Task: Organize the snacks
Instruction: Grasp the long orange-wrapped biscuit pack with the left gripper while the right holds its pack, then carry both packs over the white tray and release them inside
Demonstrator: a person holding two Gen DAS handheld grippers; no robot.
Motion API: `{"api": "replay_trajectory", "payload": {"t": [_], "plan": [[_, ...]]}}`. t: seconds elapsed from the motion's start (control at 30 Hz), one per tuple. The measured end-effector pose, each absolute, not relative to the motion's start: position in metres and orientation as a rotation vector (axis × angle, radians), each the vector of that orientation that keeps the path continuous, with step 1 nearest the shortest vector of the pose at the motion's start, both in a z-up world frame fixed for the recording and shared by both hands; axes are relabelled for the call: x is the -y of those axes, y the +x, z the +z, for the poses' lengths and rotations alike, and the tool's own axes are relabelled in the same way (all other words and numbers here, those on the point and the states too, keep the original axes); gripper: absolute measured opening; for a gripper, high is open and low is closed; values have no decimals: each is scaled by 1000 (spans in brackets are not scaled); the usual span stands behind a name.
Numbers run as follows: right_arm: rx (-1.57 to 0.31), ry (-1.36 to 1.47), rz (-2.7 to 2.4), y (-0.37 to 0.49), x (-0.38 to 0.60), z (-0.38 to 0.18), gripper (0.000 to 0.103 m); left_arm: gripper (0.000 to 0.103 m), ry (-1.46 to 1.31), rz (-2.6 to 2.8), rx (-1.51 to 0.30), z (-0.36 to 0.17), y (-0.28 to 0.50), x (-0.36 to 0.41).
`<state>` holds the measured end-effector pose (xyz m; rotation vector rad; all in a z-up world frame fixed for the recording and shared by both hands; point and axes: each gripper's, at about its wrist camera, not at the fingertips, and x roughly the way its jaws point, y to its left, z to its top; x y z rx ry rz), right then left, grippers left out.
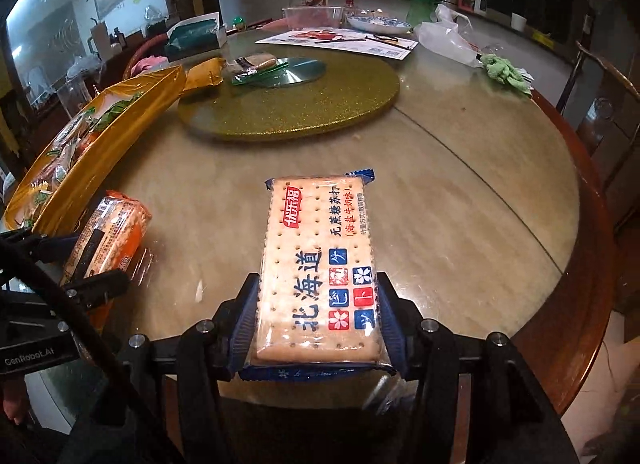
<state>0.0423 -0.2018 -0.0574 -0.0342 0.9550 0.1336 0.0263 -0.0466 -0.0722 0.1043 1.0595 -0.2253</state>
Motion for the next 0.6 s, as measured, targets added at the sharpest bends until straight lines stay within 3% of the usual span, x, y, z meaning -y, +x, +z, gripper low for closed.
{"api": "replay_trajectory", "payload": {"t": [0.33, 0.6], "plan": [[-984, 276, 353, 53, 190, -51, 54, 61, -147, -353, -967, -28, 10, 6], [-881, 274, 503, 76, 126, -1, 54, 61, -286, -217, -835, 26, 31, -89]]}}
